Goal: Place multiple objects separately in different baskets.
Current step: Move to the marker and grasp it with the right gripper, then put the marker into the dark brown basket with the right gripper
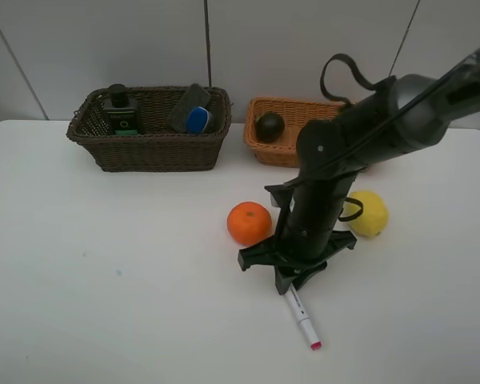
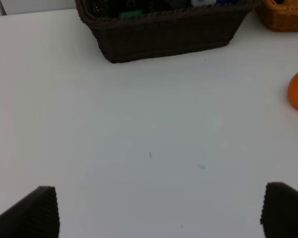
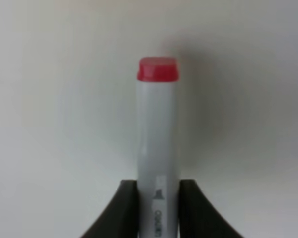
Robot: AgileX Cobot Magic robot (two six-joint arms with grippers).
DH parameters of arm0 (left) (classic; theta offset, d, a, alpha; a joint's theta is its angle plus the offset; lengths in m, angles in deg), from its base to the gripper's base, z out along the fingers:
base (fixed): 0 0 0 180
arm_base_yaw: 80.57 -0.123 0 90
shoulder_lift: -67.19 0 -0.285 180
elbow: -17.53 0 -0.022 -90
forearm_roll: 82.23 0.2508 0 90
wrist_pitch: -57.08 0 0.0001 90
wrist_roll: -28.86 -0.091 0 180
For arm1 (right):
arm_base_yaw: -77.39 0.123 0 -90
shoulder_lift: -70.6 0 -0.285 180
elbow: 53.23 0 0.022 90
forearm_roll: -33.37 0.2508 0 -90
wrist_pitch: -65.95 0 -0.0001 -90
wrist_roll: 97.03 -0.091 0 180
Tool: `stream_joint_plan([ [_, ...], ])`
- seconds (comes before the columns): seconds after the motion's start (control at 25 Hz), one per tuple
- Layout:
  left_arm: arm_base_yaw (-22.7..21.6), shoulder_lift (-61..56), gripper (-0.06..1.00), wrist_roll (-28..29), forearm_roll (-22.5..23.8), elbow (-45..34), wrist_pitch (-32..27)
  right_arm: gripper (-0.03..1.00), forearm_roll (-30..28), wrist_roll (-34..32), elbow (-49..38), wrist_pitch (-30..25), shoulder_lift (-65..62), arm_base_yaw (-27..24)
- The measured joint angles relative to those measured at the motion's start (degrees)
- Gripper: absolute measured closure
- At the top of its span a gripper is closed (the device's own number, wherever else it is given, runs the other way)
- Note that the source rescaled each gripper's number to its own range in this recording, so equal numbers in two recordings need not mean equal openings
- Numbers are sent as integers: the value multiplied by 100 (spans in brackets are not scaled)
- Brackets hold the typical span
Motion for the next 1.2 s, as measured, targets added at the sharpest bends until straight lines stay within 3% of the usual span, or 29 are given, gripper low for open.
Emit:
stream_joint_plan([
  [0.24, 0, 0, -6, 0, 0, 0, 0, 97, -661, -271, 102, -569, -1632, 0],
  [0.4, 0, 0, -6, 0, 0, 0, 0, 97, -1210, -254, 681, 41, -2072, 0],
  [0.52, 0, 0, -6, 0, 0, 0, 0, 97, -1339, -86, 1173, 1495, -1967, 0],
  [0.64, 0, 0, -6, 0, 0, 0, 0, 97, -1344, -34, 1479, 3440, -1639, 0],
  [0.76, 0, 0, -6, 0, 0, 0, 0, 97, -1350, -21, 1549, 5877, -1154, 0],
  [0.92, 0, 0, -6, 0, 0, 0, 0, 97, -1316, -21, 1575, 8682, -262, 5],
  [1.04, 0, 0, -6, 0, 0, 0, 0, 97, -951, -21, 1606, 9721, 458, 5],
  [1.2, 0, 0, -6, 0, 0, 0, 0, 97, -620, -21, 2092, 9543, 1367, -2],
])
